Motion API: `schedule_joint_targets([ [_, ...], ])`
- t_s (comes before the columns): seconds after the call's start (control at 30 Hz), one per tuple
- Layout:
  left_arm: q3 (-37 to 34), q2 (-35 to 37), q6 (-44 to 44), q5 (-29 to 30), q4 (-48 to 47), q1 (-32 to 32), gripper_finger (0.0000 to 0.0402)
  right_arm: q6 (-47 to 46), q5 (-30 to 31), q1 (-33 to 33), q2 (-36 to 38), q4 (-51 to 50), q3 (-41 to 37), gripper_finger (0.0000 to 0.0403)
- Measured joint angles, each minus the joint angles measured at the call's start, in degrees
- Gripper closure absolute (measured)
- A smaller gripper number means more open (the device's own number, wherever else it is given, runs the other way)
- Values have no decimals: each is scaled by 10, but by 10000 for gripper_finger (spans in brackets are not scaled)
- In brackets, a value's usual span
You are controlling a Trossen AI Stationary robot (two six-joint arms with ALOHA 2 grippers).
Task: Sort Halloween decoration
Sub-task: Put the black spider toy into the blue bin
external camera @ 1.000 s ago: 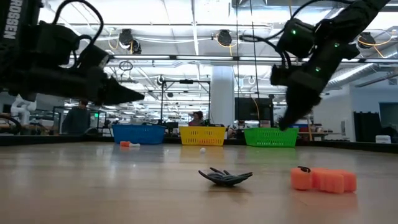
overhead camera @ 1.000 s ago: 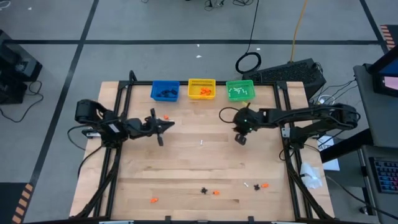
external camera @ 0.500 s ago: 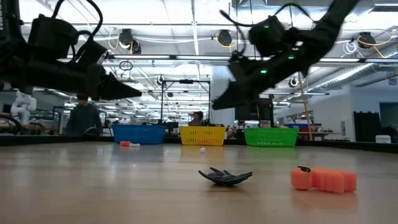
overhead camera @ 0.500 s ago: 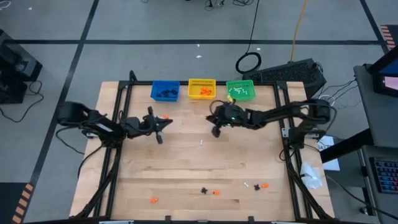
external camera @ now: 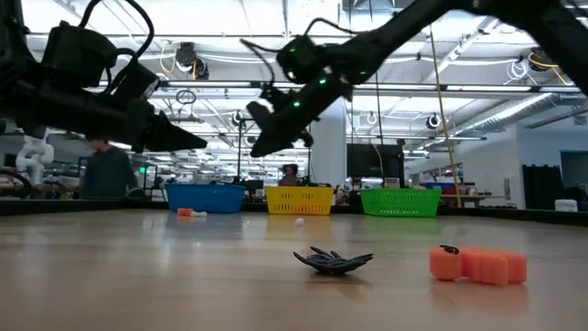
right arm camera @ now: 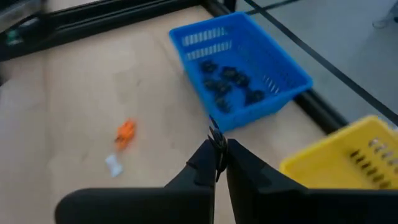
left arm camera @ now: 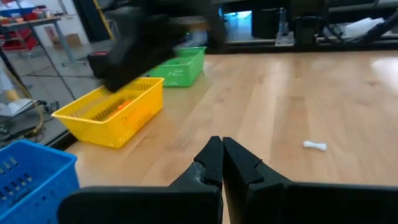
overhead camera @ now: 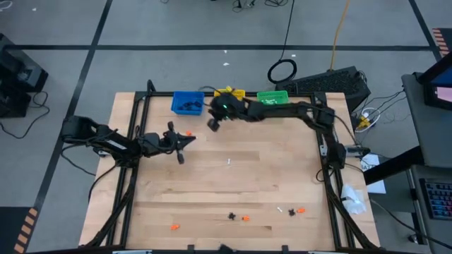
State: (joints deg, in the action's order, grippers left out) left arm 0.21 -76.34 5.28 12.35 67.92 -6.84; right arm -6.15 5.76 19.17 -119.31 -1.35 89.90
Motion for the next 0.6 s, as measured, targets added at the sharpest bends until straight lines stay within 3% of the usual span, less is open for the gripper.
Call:
schedule_joint_targets([
  [0.3,0,0,0,-20,1,0,401,-20,-3,29,-156,-131,235,394],
  [0.6,0,0,0,-55,1,0,401,-35,-16,29,-224,-140,312,394],
])
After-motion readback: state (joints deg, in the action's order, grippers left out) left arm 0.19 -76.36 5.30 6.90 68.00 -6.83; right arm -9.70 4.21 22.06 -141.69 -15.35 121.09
